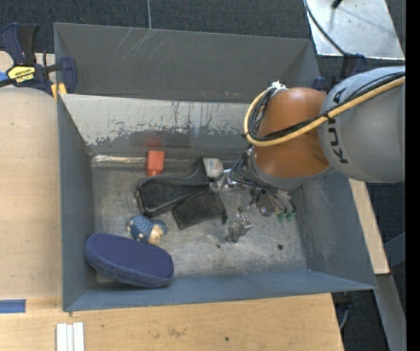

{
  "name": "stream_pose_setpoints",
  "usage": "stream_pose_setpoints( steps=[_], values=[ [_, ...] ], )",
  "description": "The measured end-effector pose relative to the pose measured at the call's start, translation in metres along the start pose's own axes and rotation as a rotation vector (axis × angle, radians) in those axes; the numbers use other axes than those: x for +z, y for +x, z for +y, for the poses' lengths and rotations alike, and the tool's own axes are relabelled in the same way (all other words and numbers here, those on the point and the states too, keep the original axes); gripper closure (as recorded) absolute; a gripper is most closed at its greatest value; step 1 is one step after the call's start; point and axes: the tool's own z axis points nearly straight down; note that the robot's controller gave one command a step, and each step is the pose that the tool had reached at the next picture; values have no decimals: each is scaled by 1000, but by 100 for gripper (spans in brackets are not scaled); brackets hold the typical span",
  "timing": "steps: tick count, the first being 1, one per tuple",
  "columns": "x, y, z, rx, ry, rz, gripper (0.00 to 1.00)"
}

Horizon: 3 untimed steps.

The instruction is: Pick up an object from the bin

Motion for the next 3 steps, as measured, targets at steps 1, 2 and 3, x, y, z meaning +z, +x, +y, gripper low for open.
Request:
stream_pose_setpoints(
  steps=[1,2,3],
  values=[
    [27,-50,53,-11,7,2,0],
    [22,-56,54,-11,4,-28,100],
    [-145,-62,-5,-281,1,-3,100]
  ],
)
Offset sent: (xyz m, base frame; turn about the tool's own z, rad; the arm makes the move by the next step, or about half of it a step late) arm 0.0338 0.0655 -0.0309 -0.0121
